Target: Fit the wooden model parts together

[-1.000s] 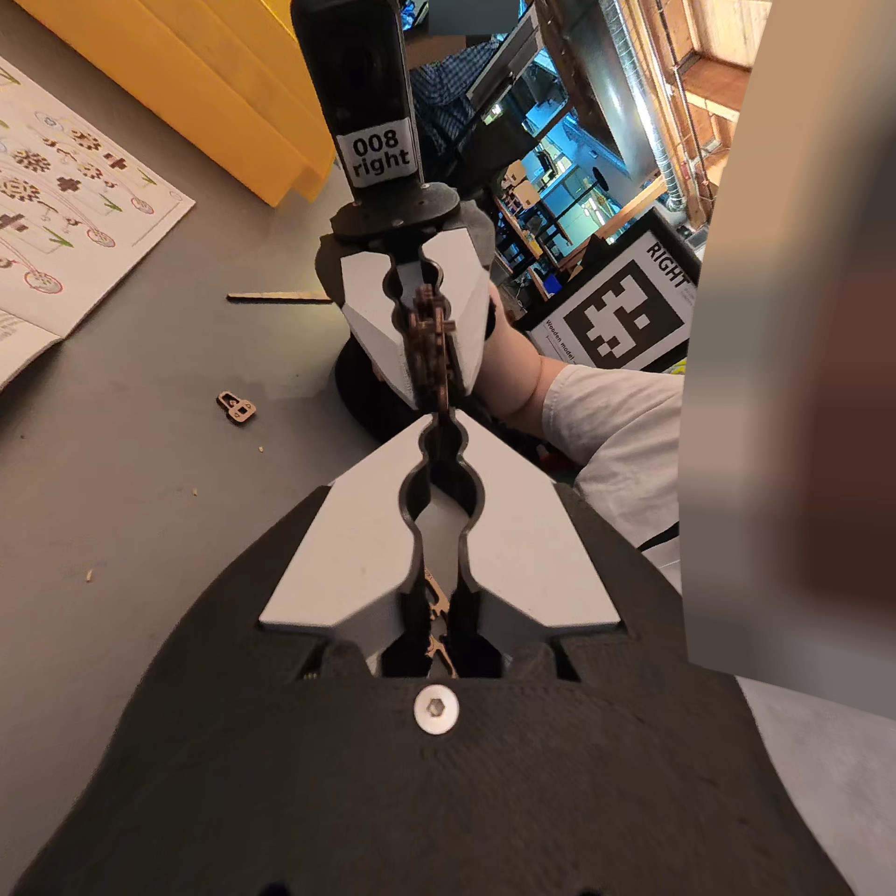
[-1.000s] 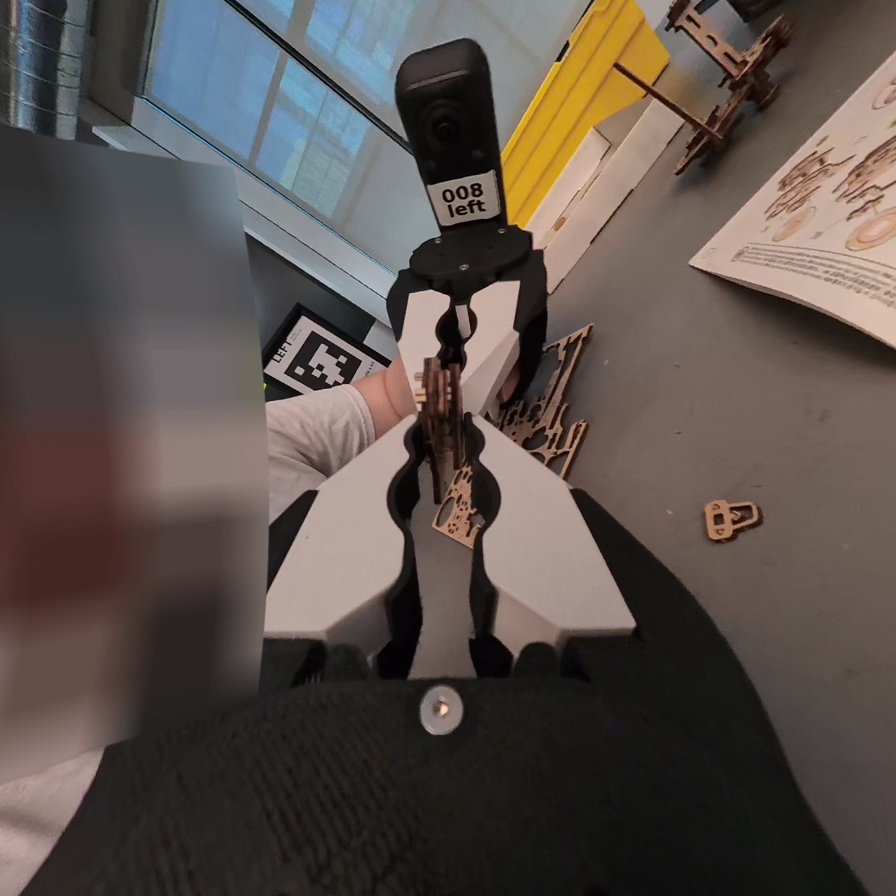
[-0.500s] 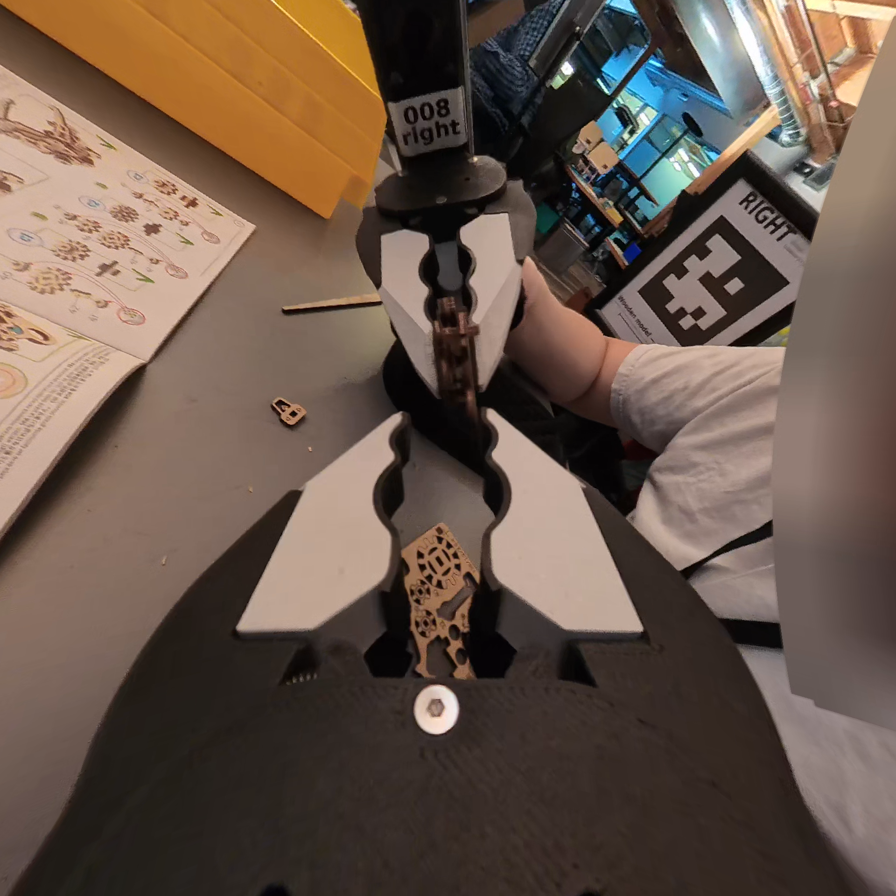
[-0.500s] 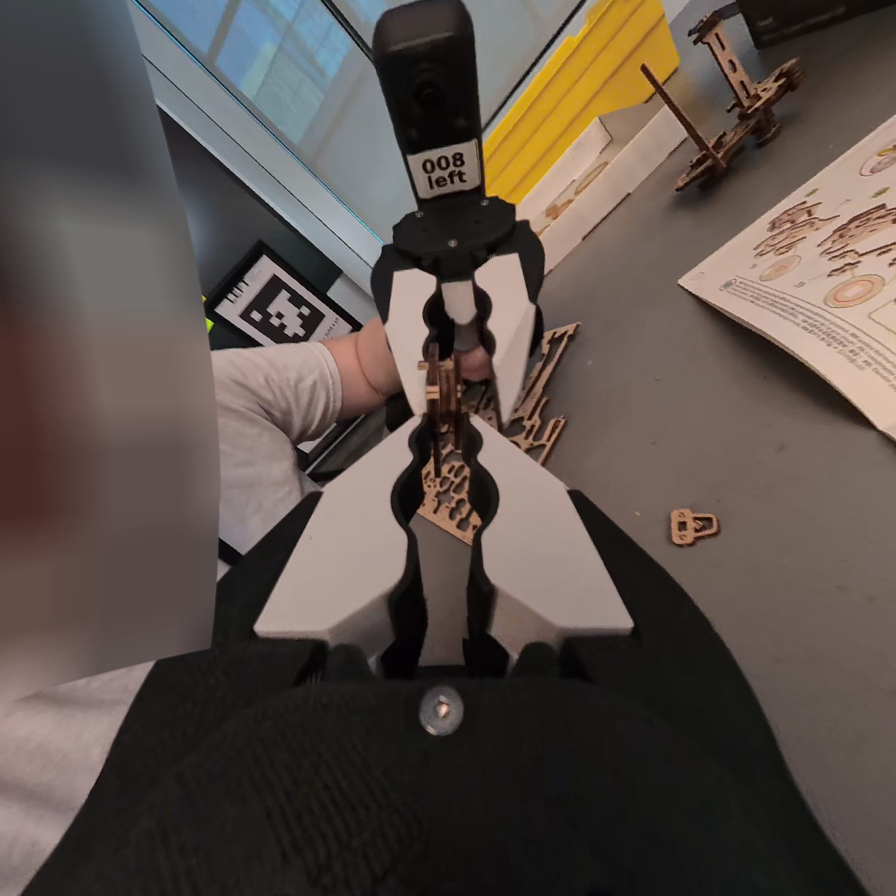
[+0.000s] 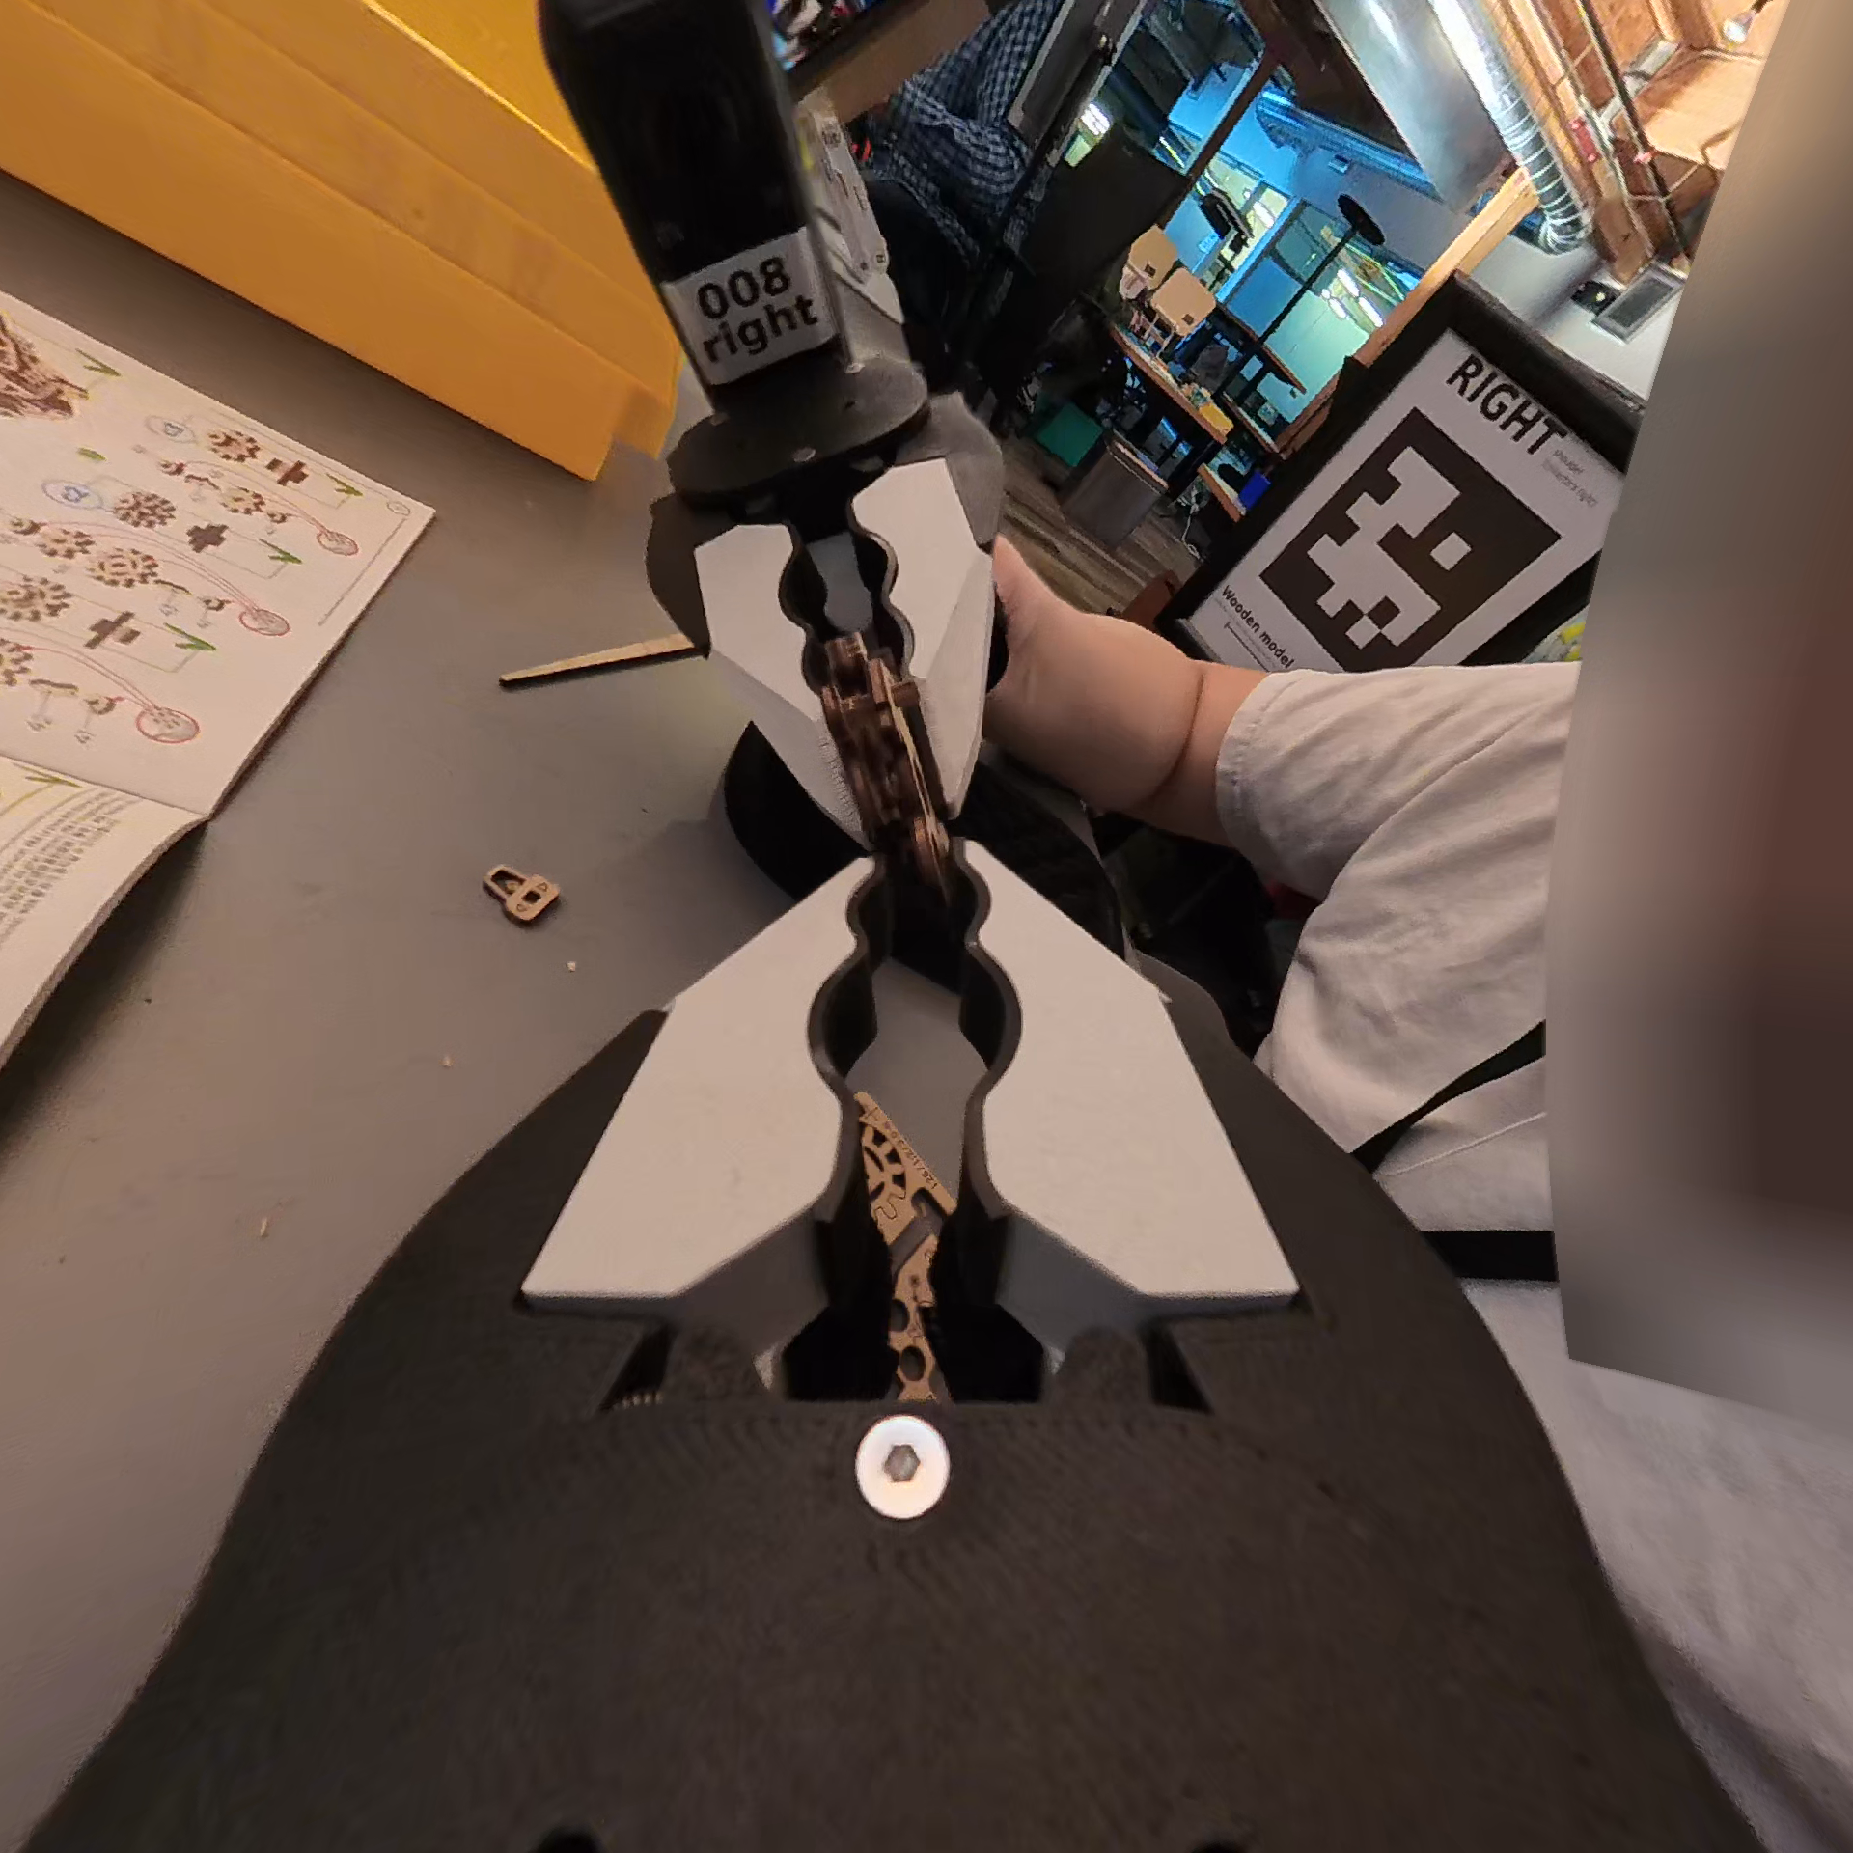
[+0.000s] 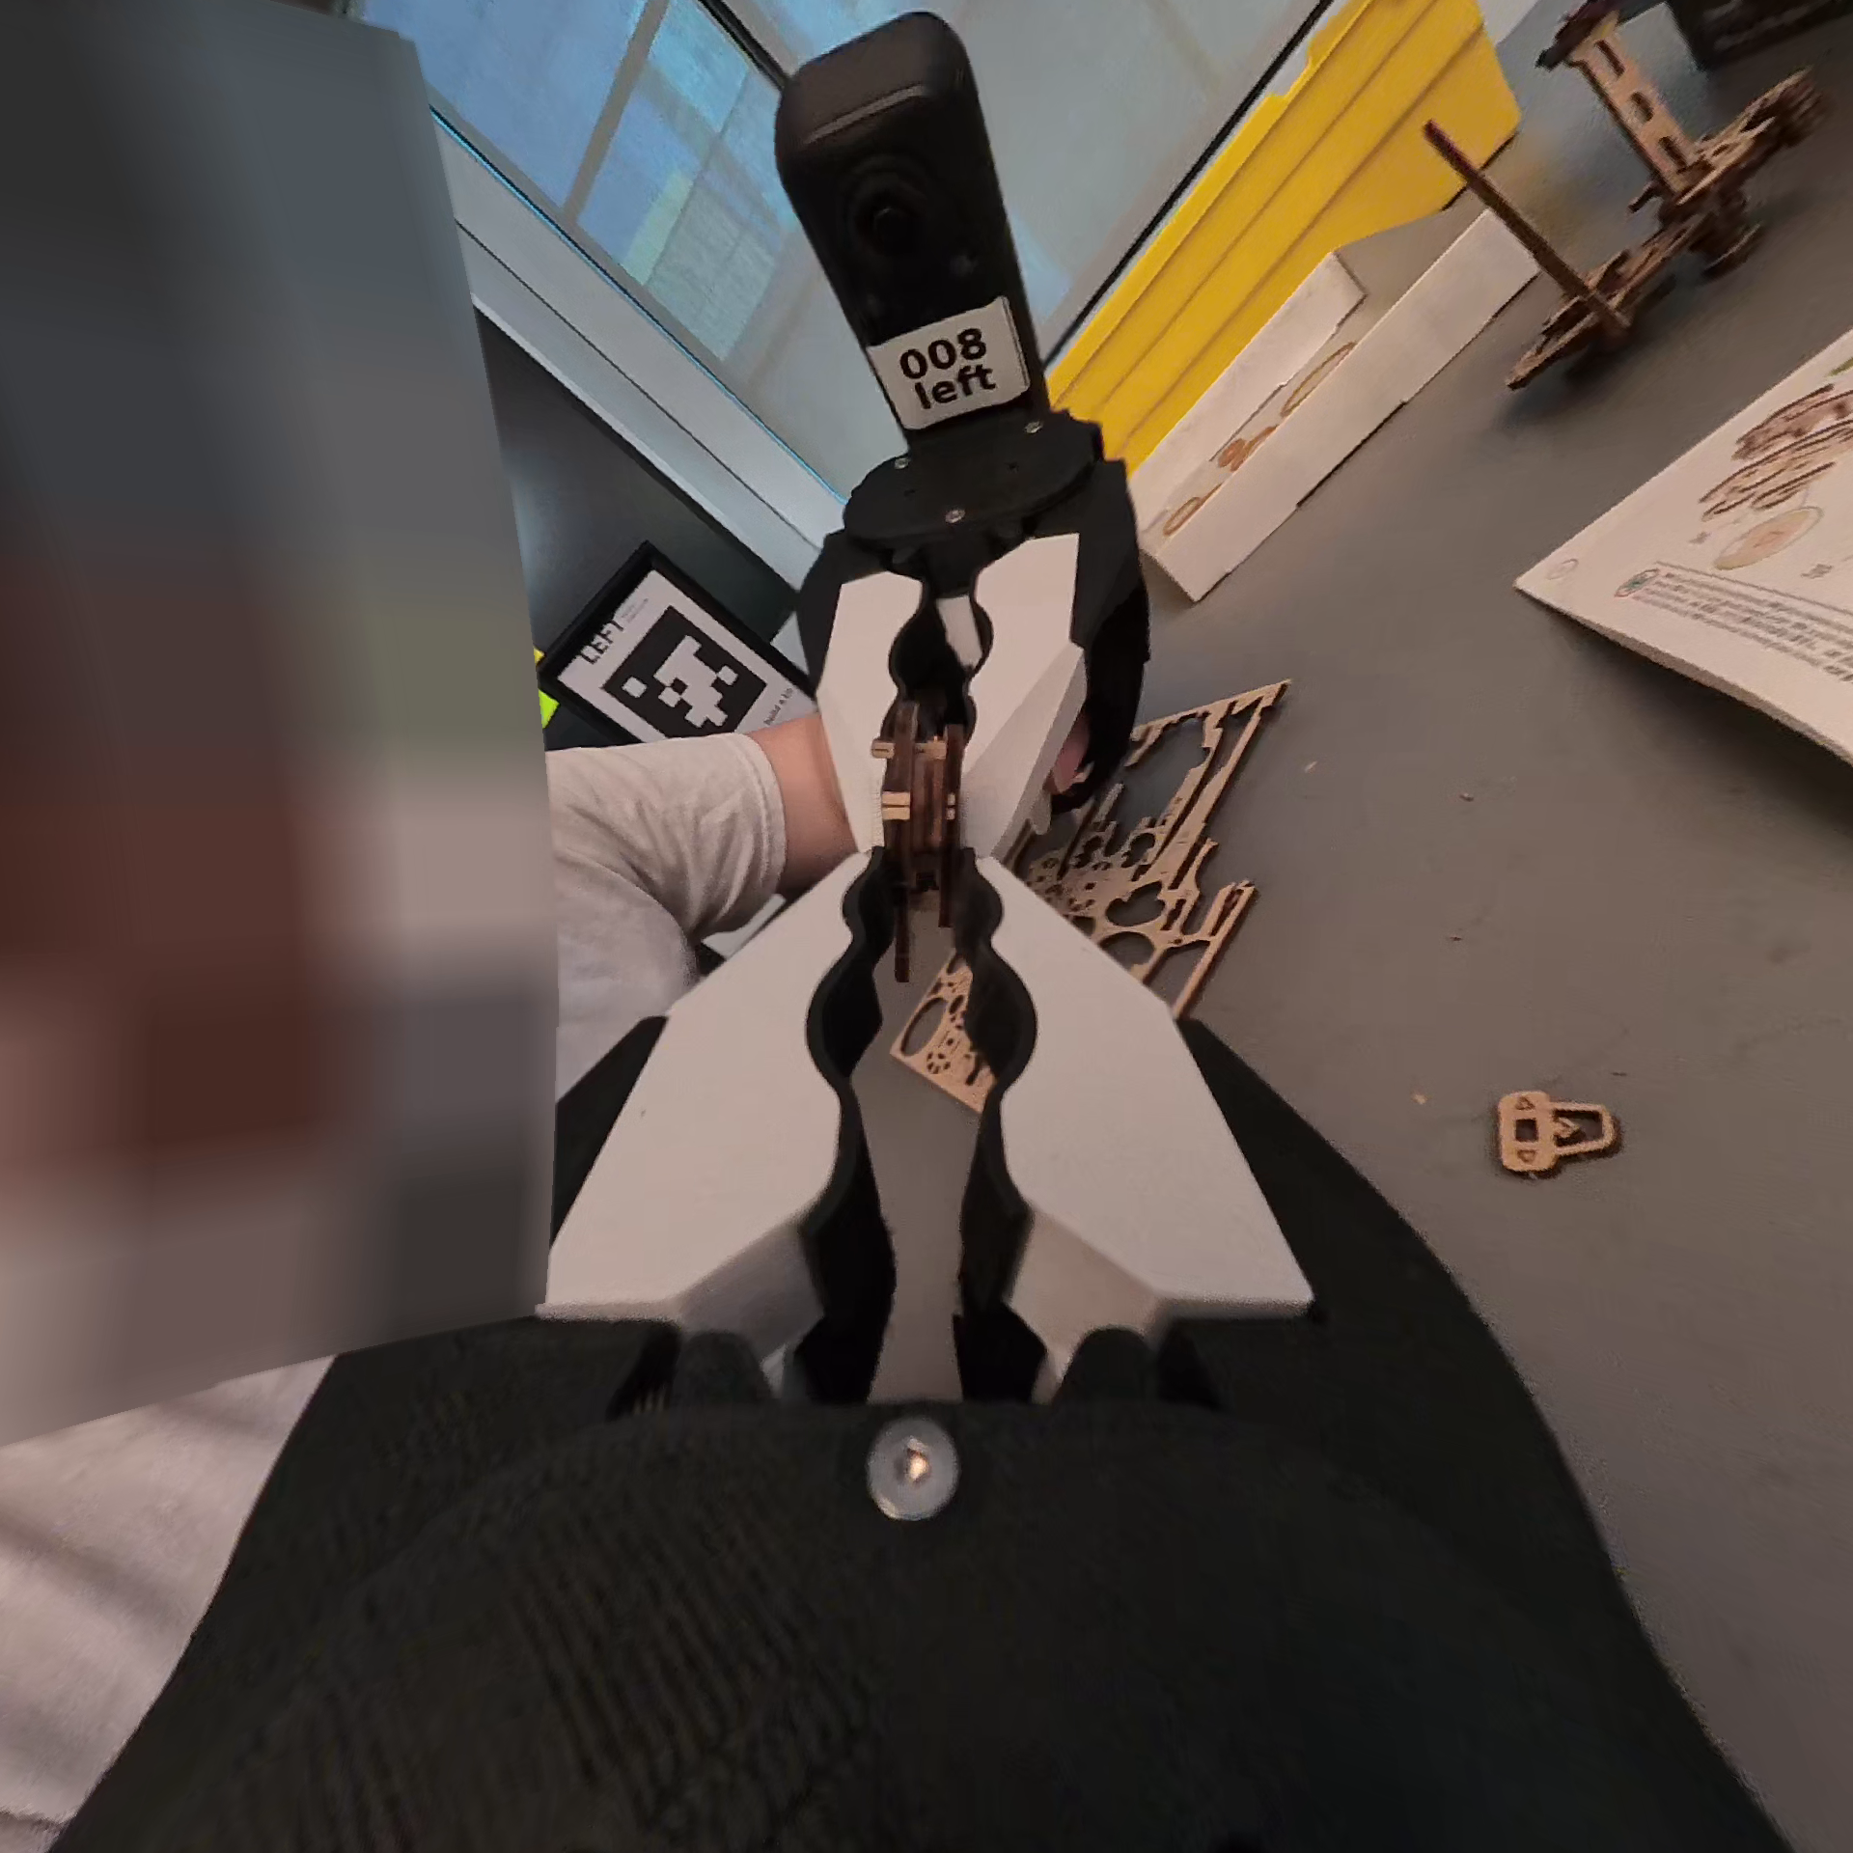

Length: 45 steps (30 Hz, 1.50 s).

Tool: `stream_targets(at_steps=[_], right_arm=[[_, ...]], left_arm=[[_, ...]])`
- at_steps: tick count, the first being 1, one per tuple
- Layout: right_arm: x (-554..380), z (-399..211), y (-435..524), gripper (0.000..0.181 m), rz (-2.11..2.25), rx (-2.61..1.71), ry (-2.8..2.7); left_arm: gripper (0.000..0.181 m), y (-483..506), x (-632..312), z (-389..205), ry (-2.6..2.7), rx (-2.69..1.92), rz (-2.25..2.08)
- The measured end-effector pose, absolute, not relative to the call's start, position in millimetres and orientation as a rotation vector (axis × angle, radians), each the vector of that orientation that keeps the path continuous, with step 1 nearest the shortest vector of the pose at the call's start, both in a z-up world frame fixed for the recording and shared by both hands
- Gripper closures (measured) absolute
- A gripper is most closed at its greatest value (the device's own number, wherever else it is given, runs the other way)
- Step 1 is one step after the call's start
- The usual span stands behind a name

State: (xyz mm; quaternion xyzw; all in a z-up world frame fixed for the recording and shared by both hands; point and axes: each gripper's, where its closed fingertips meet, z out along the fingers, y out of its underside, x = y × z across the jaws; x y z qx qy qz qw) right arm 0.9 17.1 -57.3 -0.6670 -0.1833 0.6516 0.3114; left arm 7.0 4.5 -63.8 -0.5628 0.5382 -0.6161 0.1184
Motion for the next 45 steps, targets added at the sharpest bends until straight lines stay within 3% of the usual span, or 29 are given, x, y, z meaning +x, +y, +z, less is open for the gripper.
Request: stream_targets(at_steps=[20,33,45], right_arm=[[-1,-50,16,0.169,1.612,-1.668,-0.572],[-5,-26,-19,0.172,0.983,-1.109,-1.09],[-12,-35,-30,0.172,0.611,-0.996,-1.275]], left_arm=[[0.173,1,8,-66,1.661,-1.601,-1.585],[0.169,-25,5,-42,1.756,-1.039,-1.225],[0.169,-32,-3,-48,1.821,-0.77,-0.989]])
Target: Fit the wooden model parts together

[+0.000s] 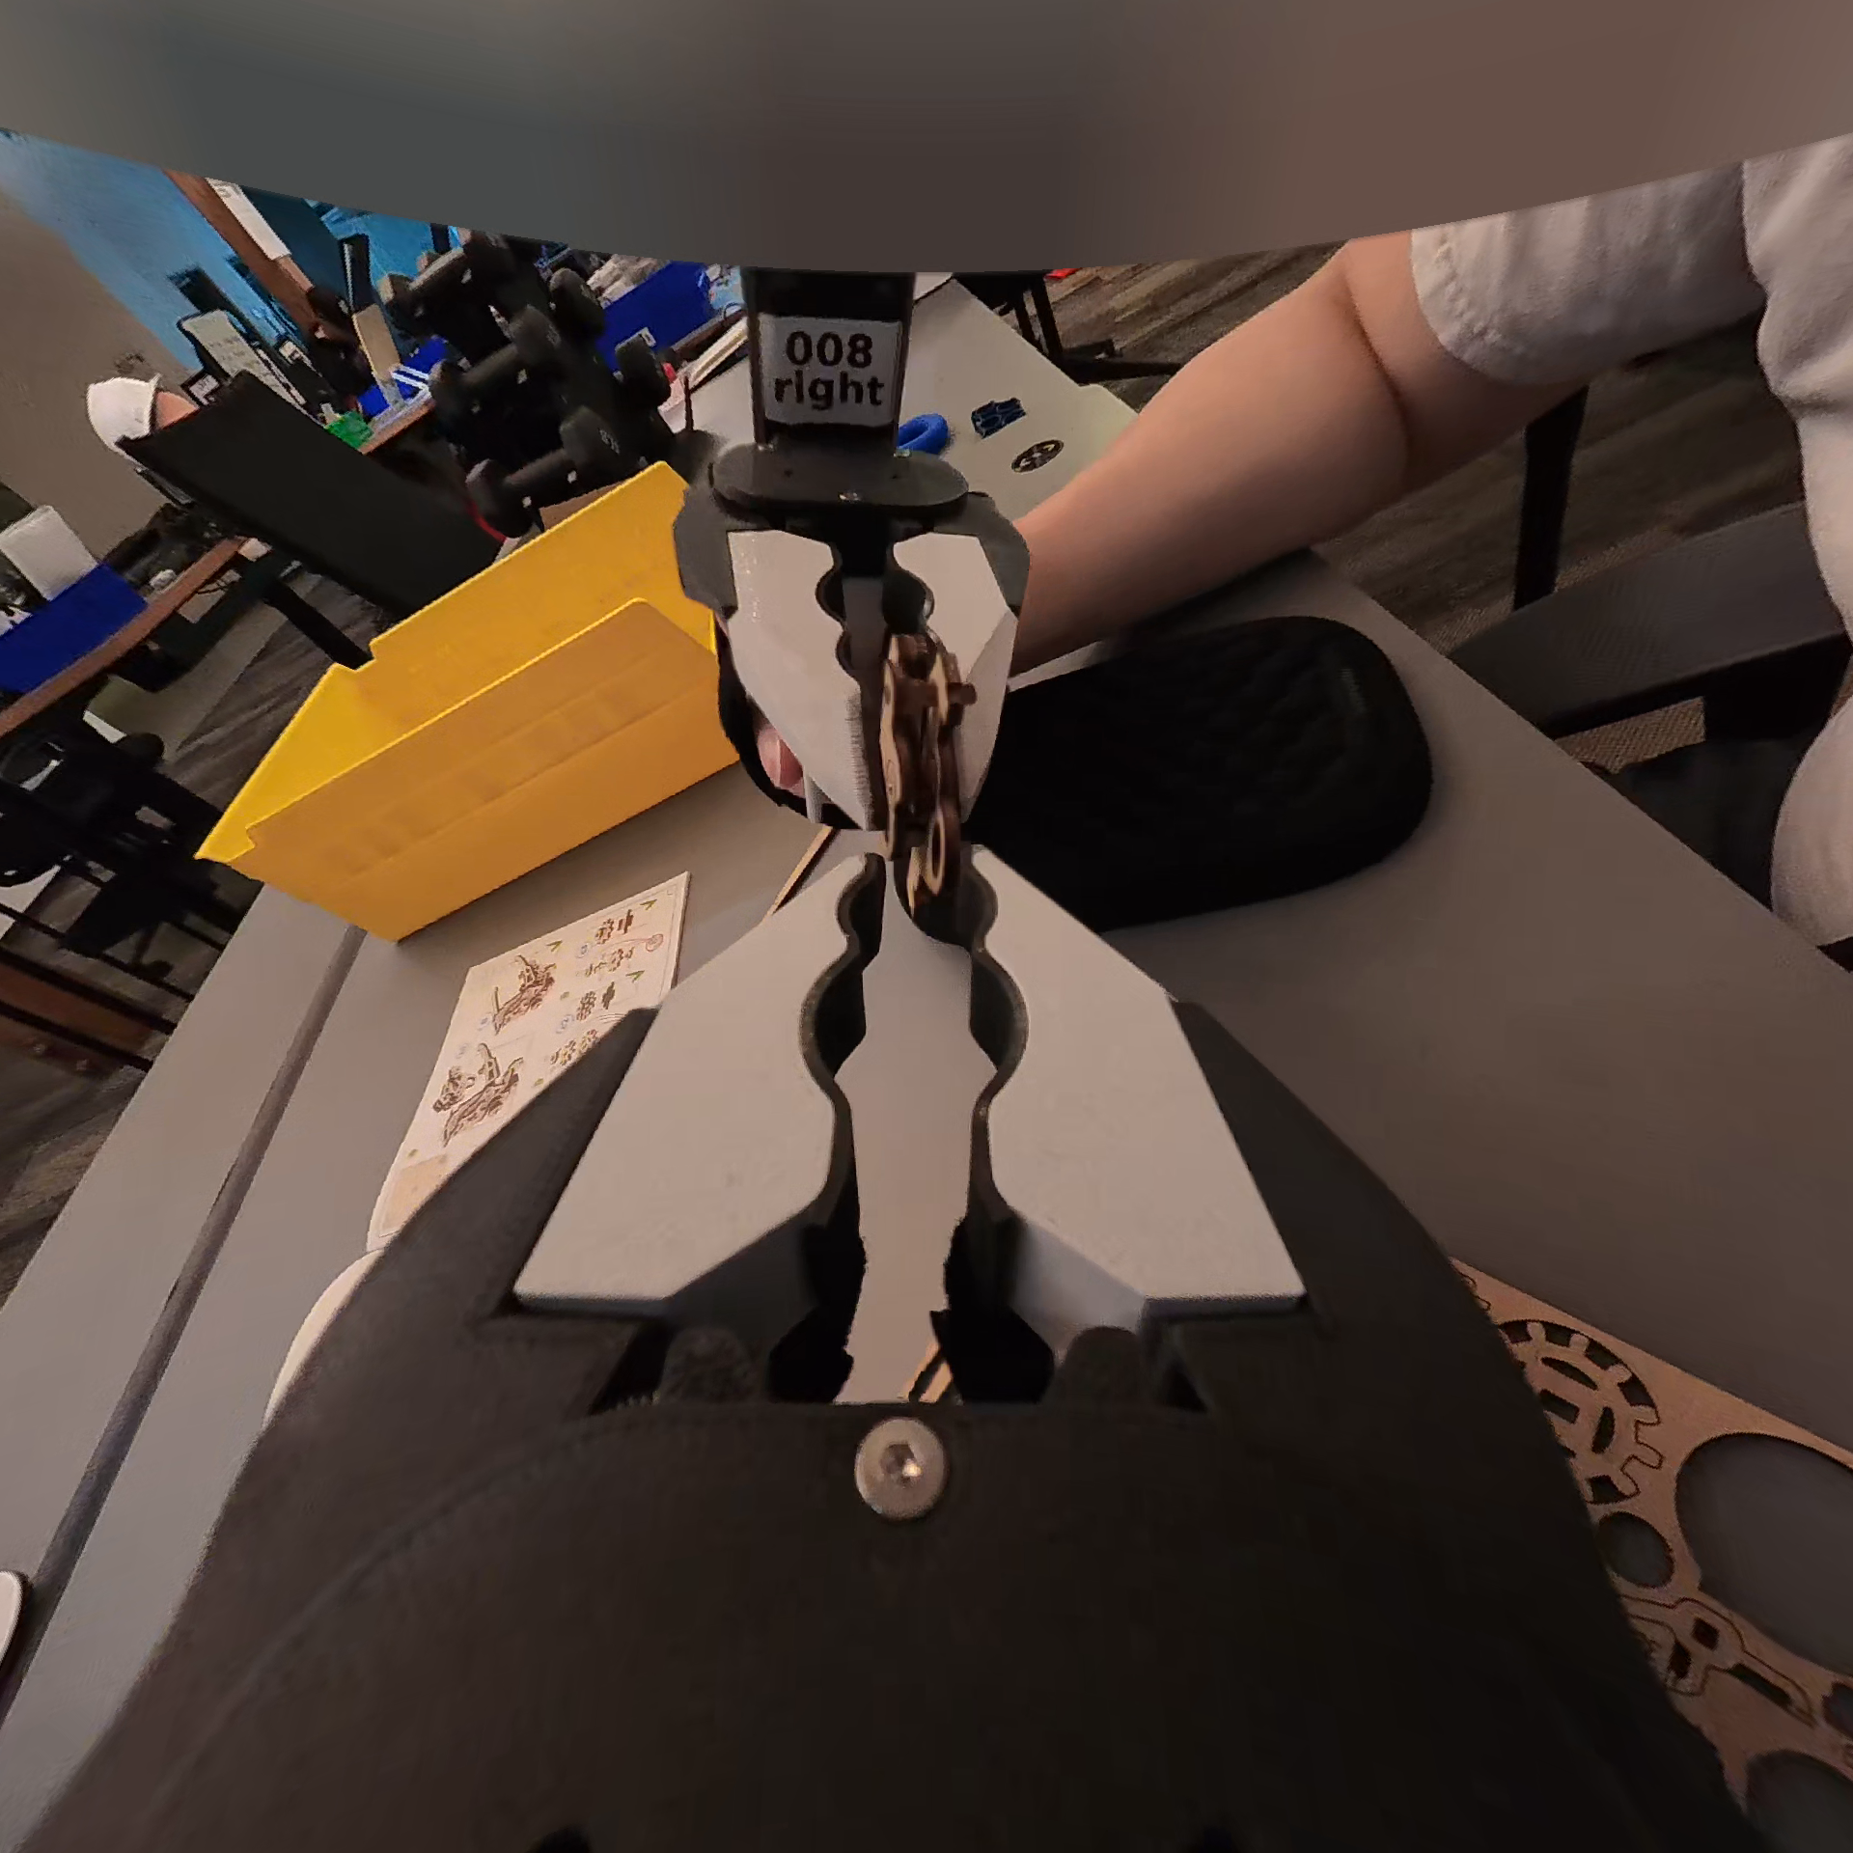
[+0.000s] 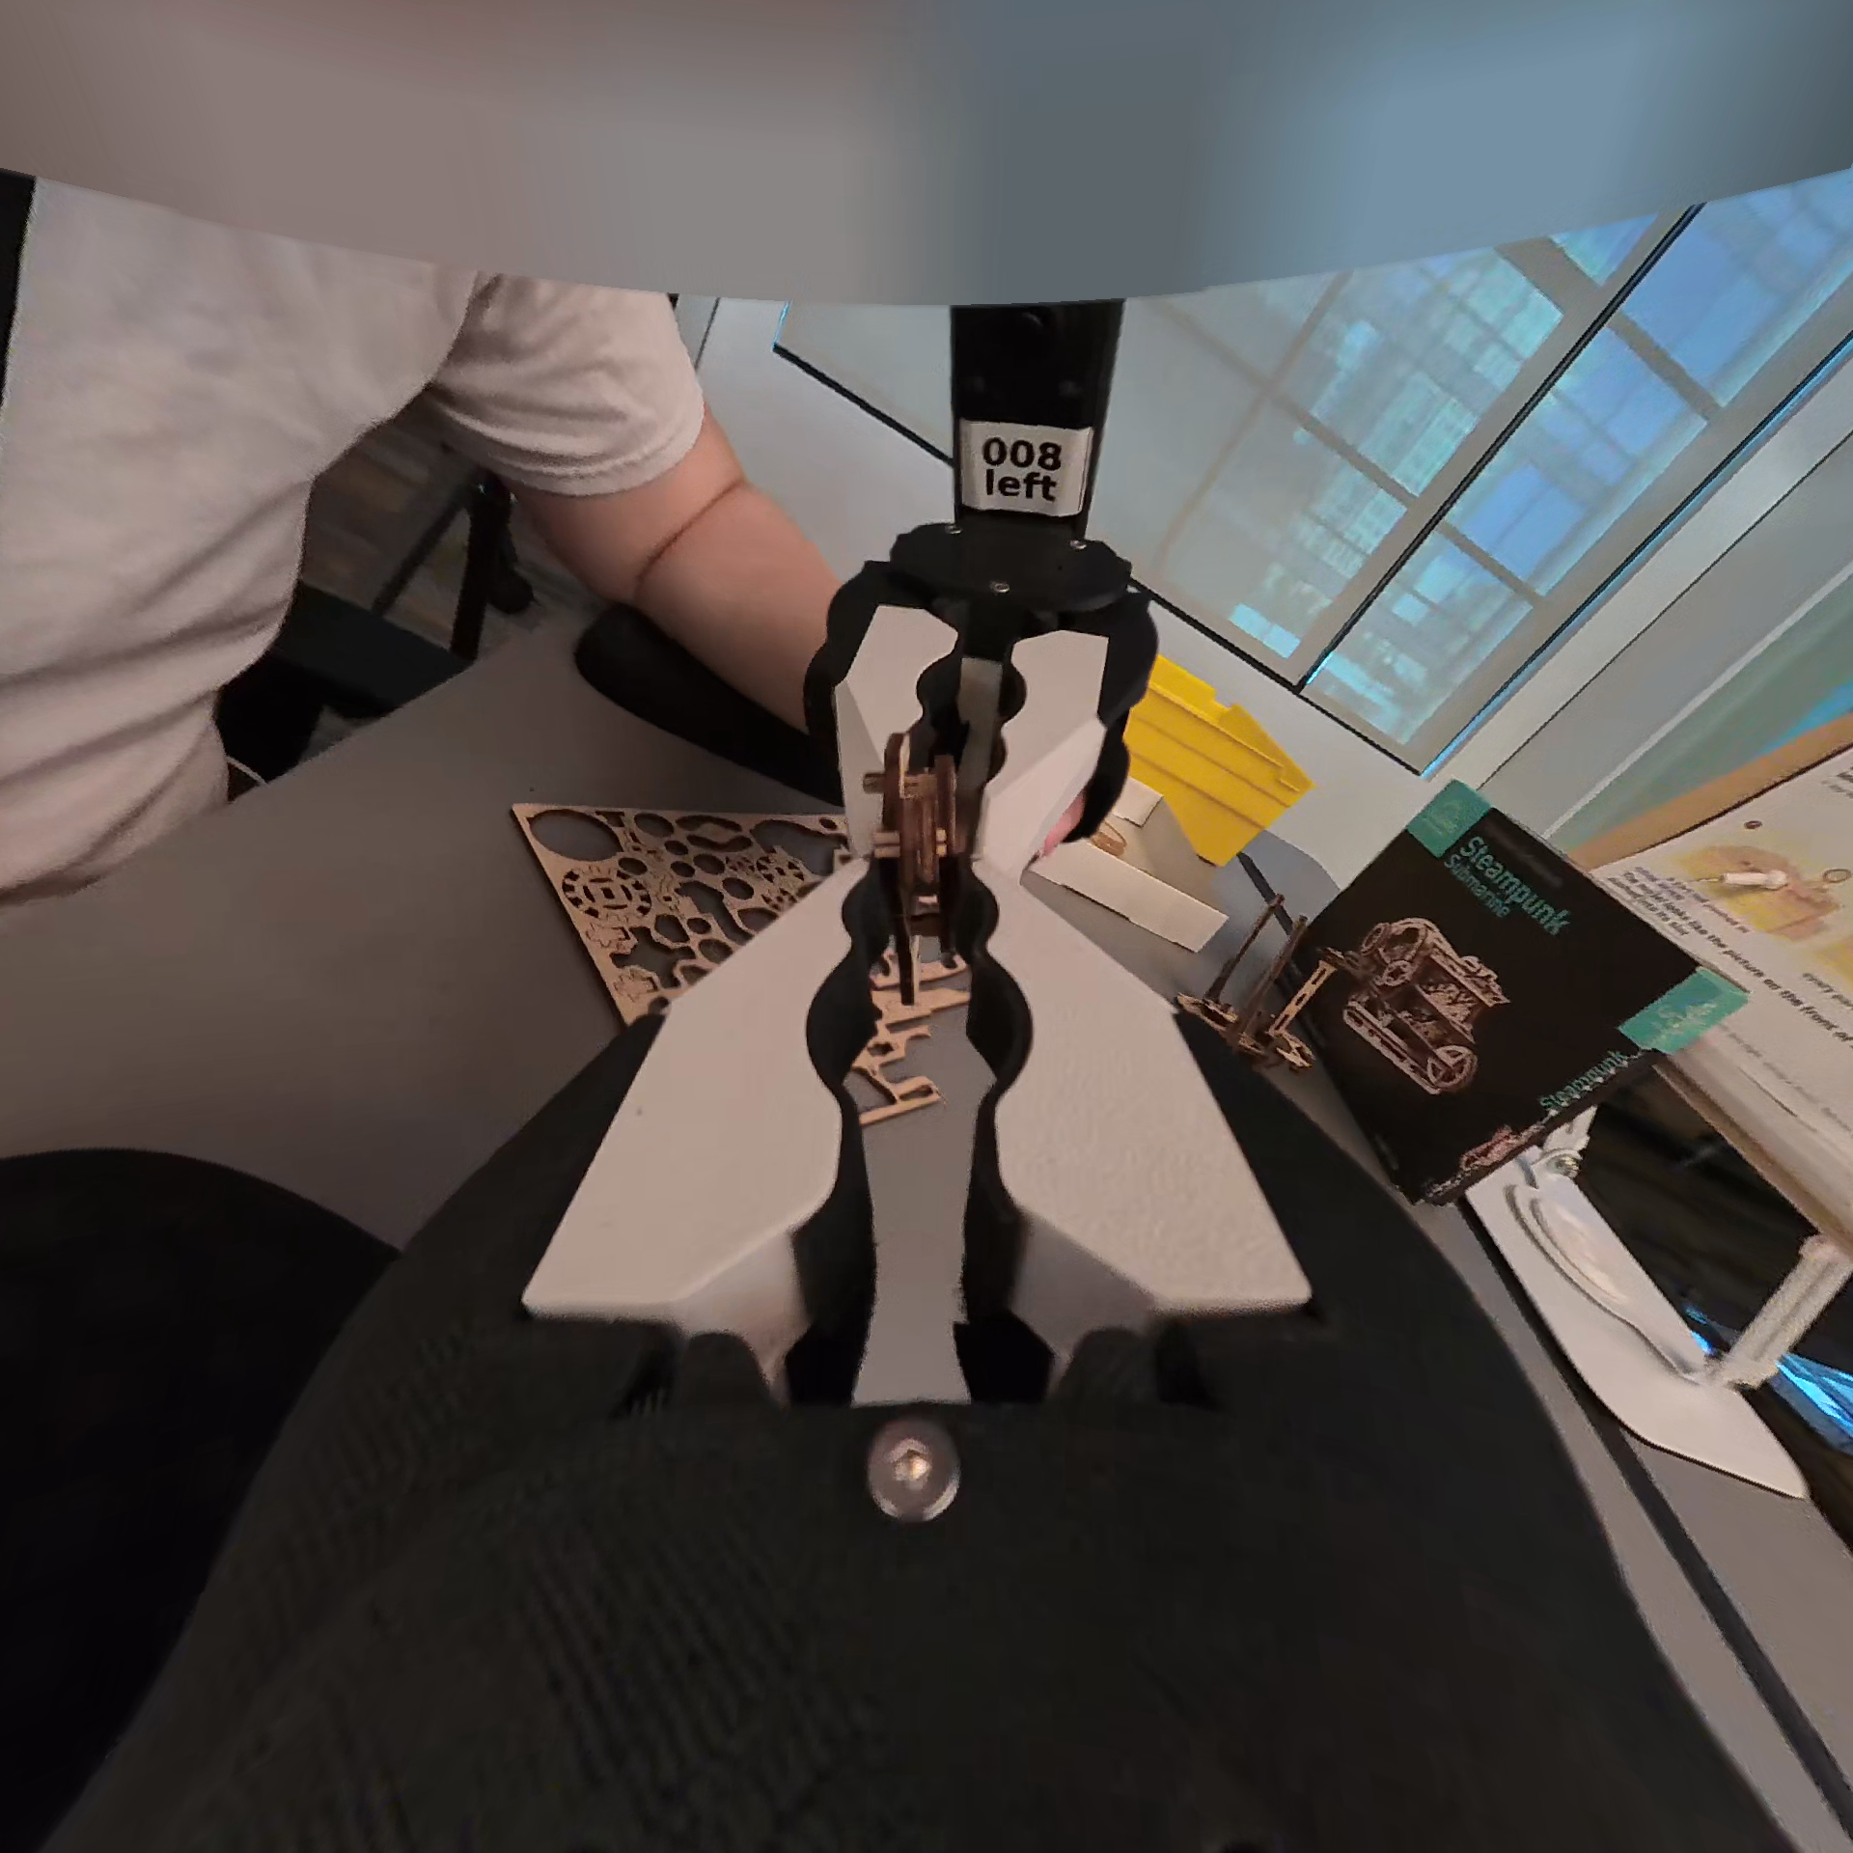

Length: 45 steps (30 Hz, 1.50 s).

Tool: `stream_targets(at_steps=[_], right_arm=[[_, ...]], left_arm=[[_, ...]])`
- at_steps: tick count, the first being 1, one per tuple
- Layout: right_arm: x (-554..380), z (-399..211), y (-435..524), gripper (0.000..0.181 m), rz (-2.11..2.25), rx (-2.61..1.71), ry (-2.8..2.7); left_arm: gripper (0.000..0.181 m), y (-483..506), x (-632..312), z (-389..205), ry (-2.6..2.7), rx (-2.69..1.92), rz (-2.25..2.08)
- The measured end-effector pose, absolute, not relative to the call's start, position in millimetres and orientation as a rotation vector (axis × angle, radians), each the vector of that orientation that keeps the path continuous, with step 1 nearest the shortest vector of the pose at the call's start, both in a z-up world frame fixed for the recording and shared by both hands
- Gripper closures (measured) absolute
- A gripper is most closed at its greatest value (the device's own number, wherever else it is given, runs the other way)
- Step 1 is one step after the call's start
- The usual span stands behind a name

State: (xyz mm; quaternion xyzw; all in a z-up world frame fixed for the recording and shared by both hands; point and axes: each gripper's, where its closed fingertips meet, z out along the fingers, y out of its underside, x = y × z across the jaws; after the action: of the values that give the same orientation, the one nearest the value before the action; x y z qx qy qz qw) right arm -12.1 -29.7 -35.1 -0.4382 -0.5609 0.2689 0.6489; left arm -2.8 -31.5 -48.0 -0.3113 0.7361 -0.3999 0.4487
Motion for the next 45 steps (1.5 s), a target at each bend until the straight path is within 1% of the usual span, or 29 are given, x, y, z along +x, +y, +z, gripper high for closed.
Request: stream_targets(at_steps=[4,8,9,11,15,17,21,23,30,39,42,45], right_arm=[[-9,-43,-22,0.172,0.506,-1.035,-1.312],[-12,-49,-21,0.172,0.504,-1.076,-1.333],[-14,-51,-21,0.172,0.505,-1.088,-1.338],[-15,-54,-18,0.172,0.501,-1.132,-1.331],[-15,-53,-15,0.17,0.509,-1.163,-1.307],[-16,-50,-18,0.163,0.512,-1.152,-1.307],[-14,-38,-15,0.161,0.478,-1.125,-1.245],[-16,-38,-20,0.171,0.499,-1.117,-1.266],[-14,-25,-21,0.172,0.512,-1.107,-1.211],[-9,-19,-10,0.172,0.692,-1.165,-1.074],[-12,-30,-13,0.171,0.502,-1.117,-1.192],[-12,-34,-13,0.171,0.425,-1.128,-1.233]], left_arm=[[0.161,-30,-7,-39,1.794,-0.731,-0.998],[0.159,-28,-6,-41,1.811,-0.72,-0.929],[0.16,-28,-6,-44,1.819,-0.719,-0.915],[0.171,-28,-6,-51,1.854,-0.72,-0.896],[0.172,-25,-6,-52,1.859,-0.754,-0.909],[0.172,-24,-6,-48,1.848,-0.766,-0.933],[0.173,-24,-8,-46,1.858,-0.755,-0.916],[0.173,-25,-8,-45,1.85,-0.749,-0.915],[0.173,-27,-7,-31,1.778,-0.749,-0.925],[0.173,-16,-2,-23,1.682,-0.818,-0.979],[0.169,-19,-3,-32,1.72,-0.762,-0.926],[0.173,-20,-4,-38,1.748,-0.684,-0.815]])
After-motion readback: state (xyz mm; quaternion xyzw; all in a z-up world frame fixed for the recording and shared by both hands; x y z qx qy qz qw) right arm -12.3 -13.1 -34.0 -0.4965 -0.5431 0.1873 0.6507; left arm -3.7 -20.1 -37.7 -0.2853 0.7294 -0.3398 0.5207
